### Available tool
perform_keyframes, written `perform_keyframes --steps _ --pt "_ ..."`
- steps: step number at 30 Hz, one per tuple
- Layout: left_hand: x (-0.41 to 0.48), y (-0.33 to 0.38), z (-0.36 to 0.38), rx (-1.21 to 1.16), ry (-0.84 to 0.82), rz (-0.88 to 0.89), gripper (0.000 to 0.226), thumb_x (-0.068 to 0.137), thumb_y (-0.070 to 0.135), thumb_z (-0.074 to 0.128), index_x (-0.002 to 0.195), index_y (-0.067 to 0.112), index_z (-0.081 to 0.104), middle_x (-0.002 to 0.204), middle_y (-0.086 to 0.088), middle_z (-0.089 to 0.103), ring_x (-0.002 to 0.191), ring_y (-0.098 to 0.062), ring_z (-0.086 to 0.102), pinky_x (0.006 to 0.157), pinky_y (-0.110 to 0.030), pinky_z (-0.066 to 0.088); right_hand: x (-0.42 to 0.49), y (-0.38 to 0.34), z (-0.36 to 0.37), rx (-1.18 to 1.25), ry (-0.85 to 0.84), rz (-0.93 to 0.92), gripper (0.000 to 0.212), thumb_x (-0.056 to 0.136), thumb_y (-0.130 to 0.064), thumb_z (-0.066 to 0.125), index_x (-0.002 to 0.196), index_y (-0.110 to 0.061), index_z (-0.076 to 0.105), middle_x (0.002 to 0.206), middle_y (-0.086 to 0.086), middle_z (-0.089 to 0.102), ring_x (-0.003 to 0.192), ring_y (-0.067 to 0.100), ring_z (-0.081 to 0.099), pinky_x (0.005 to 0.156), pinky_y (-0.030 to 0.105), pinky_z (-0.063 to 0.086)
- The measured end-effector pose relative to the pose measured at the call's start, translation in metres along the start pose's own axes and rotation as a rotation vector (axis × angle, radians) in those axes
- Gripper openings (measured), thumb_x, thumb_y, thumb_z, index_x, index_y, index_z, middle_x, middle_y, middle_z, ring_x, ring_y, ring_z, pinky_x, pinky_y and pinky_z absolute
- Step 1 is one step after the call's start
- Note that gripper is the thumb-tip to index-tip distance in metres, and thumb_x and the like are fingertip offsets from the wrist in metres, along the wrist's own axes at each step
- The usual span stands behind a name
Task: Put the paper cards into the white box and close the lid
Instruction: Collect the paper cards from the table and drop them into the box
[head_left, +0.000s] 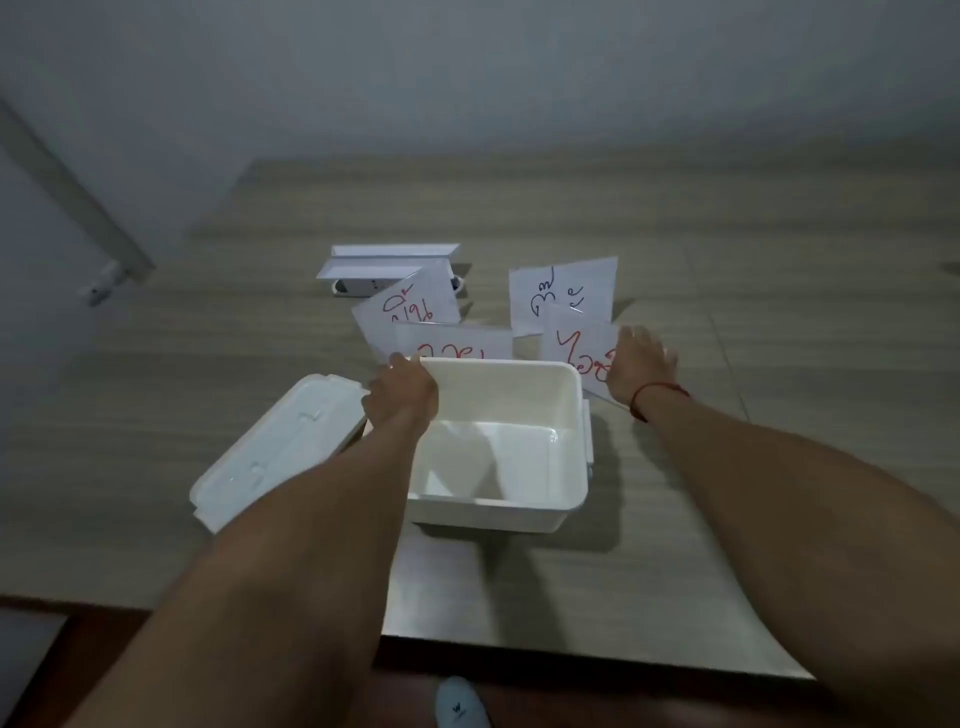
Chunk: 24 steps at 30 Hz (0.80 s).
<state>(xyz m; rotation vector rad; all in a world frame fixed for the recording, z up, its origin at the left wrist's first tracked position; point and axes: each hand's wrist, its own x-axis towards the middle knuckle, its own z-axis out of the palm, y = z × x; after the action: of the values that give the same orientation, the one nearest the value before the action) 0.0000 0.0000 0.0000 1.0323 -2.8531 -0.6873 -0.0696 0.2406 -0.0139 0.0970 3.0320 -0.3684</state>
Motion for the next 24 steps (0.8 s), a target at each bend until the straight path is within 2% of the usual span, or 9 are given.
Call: perform_keyframes --steps 3,8,13,18,21,24 --pt "0.000 -0.001 0.002 0.028 0.033 -0.003 0.043 0.101 0.036 0.031 0.124 0.007 0.052 0.125 -0.017 0.059 0.115 -0.036 0.058 0.097 -0.048 0.047 0.001 0.001 0.000 -0.026 0.061 0.022 0.044 0.088 -0.008 0.055 0.131 -0.005 0.045 0.135 0.019 0.048 0.126 0.036 0.043 0.105 0.043 0.034" --pt "0.002 -0.002 0.006 0.051 0.025 -0.001 0.043 0.101 0.035 0.030 0.127 0.006 0.049 0.128 -0.018 0.057 0.118 -0.036 0.055 0.097 -0.048 0.045 -0.002 -0.004 0.006 -0.055 -0.006 -0.004 0.035 0.091 -0.008 0.051 0.126 -0.007 0.049 0.131 0.018 0.051 0.123 0.035 0.048 0.101 0.041 0.038" --pt "0.003 -0.006 0.004 0.072 -0.012 -0.053 0.037 0.097 0.012 0.041 0.131 -0.001 0.048 0.133 -0.018 0.054 0.123 -0.034 0.053 0.097 -0.044 0.045 -0.009 -0.012 0.011 -0.003 0.056 -0.001 0.029 0.093 -0.007 0.048 0.122 -0.006 0.051 0.128 0.016 0.057 0.120 0.033 0.052 0.100 0.041 0.037" --pt "0.002 -0.015 -0.003 0.005 -0.046 -0.113 0.035 0.092 0.005 0.048 0.126 -0.001 0.055 0.123 -0.016 0.061 0.110 -0.033 0.062 0.079 -0.038 0.049 -0.009 -0.022 -0.013 0.071 0.193 0.019 0.030 0.091 -0.004 0.052 0.121 -0.006 0.053 0.123 0.016 0.061 0.117 0.033 0.054 0.098 0.041 0.036" --pt "0.002 -0.014 -0.008 -0.007 -0.094 -0.120 0.035 0.091 0.005 0.048 0.125 0.000 0.057 0.122 -0.017 0.062 0.109 -0.034 0.063 0.084 -0.040 0.052 -0.007 -0.034 -0.047 0.167 0.331 0.027 0.039 0.088 -0.007 0.058 0.126 -0.009 0.051 0.127 0.014 0.059 0.120 0.032 0.051 0.100 0.040 0.034" --pt "0.003 -0.016 -0.014 -0.010 -0.147 -0.091 0.036 0.091 0.002 0.047 0.125 -0.003 0.056 0.125 -0.019 0.061 0.111 -0.037 0.062 0.089 -0.042 0.052 -0.007 -0.051 -0.077 0.313 0.498 0.045 0.029 0.096 -0.015 0.043 0.122 -0.009 0.054 0.127 0.012 0.060 0.120 0.030 0.051 0.101 0.038 0.031"
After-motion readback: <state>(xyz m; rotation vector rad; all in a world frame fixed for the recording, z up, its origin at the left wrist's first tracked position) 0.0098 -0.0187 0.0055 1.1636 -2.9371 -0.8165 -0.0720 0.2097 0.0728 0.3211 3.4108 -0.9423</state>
